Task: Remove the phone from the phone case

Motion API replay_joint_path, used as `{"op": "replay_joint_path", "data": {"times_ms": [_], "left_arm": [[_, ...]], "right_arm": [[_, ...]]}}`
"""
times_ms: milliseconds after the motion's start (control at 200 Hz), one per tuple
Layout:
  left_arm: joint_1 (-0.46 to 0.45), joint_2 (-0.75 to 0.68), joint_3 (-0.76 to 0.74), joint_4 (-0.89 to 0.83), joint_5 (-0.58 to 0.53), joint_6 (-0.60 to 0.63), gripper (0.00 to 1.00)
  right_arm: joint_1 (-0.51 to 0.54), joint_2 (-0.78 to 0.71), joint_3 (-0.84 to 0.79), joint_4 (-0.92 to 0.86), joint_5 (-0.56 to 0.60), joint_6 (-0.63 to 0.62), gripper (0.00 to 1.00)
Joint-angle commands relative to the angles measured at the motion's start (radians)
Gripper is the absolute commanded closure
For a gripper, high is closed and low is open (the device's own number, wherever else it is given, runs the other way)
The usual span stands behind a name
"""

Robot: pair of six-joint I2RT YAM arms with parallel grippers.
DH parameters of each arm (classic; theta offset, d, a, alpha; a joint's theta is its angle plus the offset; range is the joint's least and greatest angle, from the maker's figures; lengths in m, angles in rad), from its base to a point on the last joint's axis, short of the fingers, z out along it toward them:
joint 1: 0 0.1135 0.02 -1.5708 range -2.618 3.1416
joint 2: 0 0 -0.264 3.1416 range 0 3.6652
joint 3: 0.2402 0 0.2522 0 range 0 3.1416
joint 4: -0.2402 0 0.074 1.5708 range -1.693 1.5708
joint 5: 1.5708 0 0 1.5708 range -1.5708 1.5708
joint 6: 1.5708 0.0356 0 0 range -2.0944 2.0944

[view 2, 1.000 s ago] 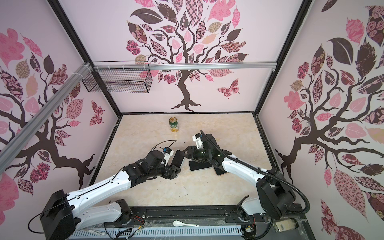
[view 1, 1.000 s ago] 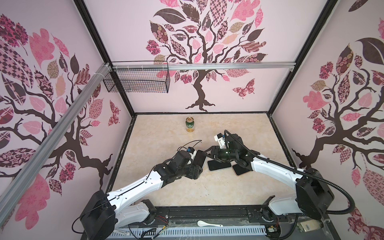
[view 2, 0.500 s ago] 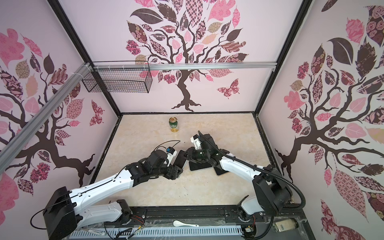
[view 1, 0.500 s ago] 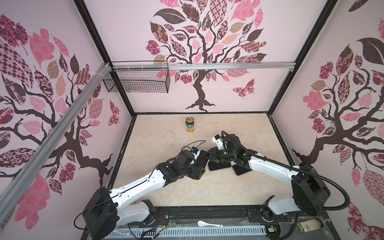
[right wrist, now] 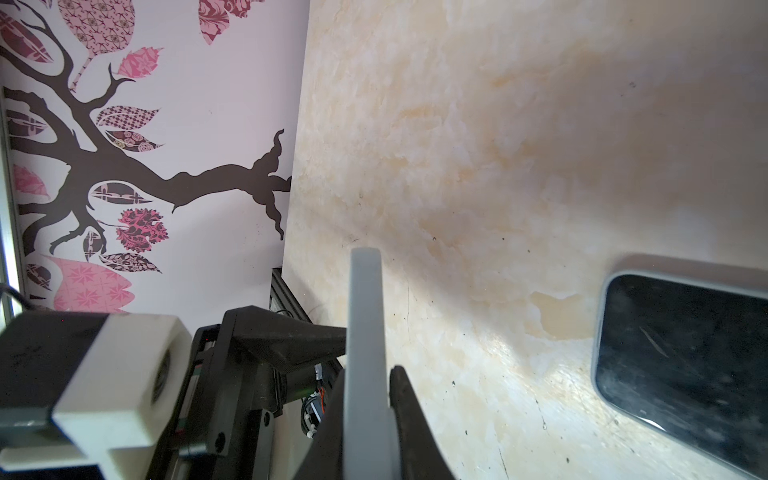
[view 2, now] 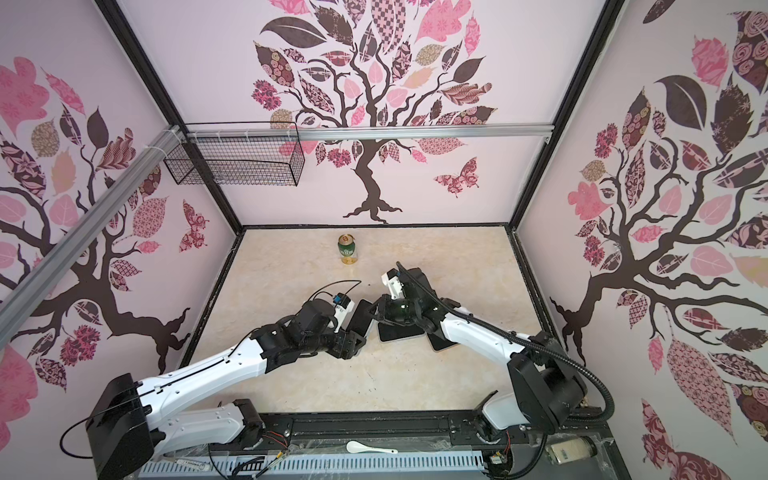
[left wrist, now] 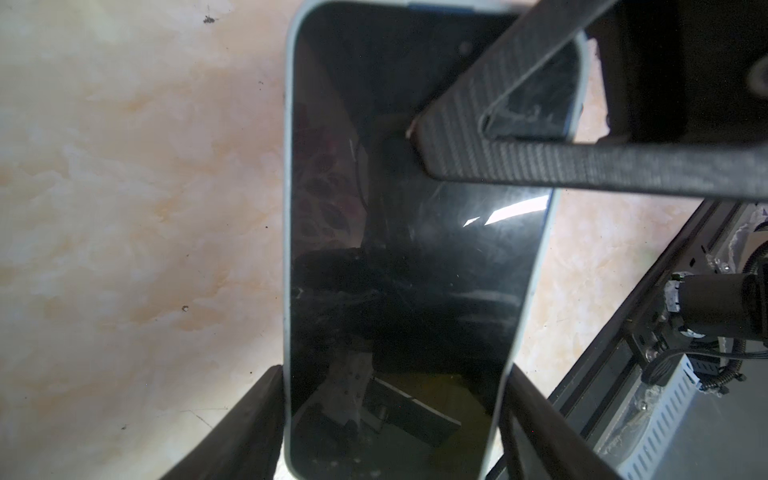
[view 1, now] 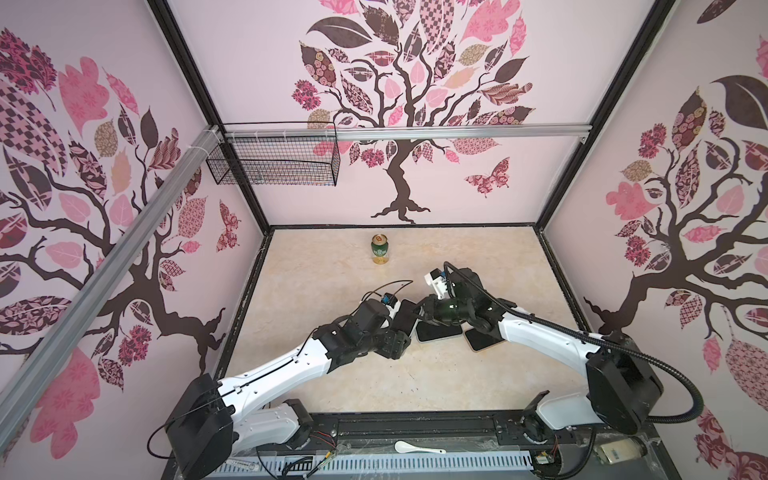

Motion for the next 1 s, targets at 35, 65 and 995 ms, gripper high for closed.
{"op": "replay_joint_path", "data": {"times_ms": [35,65,995], "left_arm": [[-0.002,-0.075,0.096,-0.021,-0.056,-0.028,0.06],[-0.002,-0.087,0.108,-0.036,-0.063,-0.033,0.05],[0.135,-0.281,0.175,0.062,0.254,-0.101,0.02]], "right_arm": [[0.003,-0.138,0.024,-0.052,0.172,-0.06,1.0],[0.003,-0.163,0.025,-0.063,0.211,-0.077,1.0],[-0.289,-0.357,0.161,-0.075,-0.341,-0.502,1.0]]}}
